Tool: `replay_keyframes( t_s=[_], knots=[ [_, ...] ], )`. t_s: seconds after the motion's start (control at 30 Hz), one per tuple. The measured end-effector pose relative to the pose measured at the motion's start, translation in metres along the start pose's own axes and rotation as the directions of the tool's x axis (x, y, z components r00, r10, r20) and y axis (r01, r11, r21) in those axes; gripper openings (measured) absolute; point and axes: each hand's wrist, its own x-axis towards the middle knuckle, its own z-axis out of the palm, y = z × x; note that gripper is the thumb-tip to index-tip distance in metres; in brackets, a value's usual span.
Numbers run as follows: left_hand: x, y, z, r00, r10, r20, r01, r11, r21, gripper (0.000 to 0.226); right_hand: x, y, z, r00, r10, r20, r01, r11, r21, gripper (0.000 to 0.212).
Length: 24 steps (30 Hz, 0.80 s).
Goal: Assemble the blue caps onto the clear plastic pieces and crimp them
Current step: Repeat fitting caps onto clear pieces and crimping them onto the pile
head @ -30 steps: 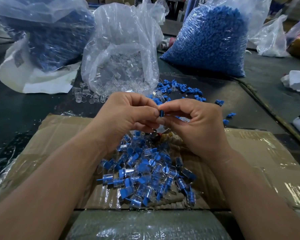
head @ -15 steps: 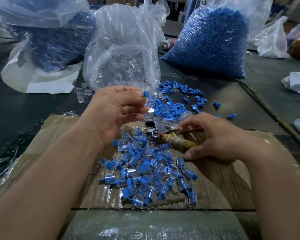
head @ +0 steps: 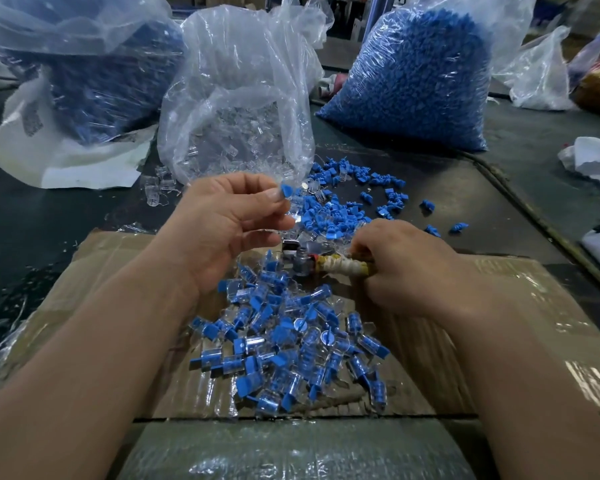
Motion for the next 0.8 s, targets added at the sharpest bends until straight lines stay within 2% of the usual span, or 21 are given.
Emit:
replay_keyframes(
  t_s=[0.1,0.2,0.3,0.37,0.6,0.8],
  knots=[
    [0.001,-0.002,0.001,1.0,0.021,0.0,-0.021,0.999,0.039,0.006,-0.004,0.005,-0.001,0.992,0.058,-0.111,-0.056,0.998,0.02,0.012],
    [0.0,-0.004,0.004,0.997,0.074,-0.017,-0.072,0.992,0.104,0.014,-0.004,0.01,-0.002,0.951,0.149,-0.272,-0.118,0.985,0.126,0.012],
    [-0.002,-0.005,0.007,0.989,0.146,-0.017,-0.141,0.975,0.174,0.017,-0.003,0.009,-0.002,0.923,0.165,-0.347,-0.063,0.956,0.287,0.016],
    [-0.003,-0.006,0.011,0.984,0.18,-0.003,-0.176,0.965,0.192,0.017,-0.004,0.006,-0.001,0.931,0.131,-0.34,-0.007,0.94,0.342,0.018],
    [-0.006,-0.005,0.015,0.972,0.236,-0.017,-0.228,0.952,0.204,0.017,-0.005,-0.001,-0.001,0.966,0.038,-0.256,0.058,0.933,0.356,0.014],
    [-0.006,-0.005,0.016,0.969,0.247,-0.024,-0.236,0.948,0.216,0.018,-0.003,-0.003,0.002,0.973,0.002,-0.233,0.07,0.952,0.298,0.009]
  ],
)
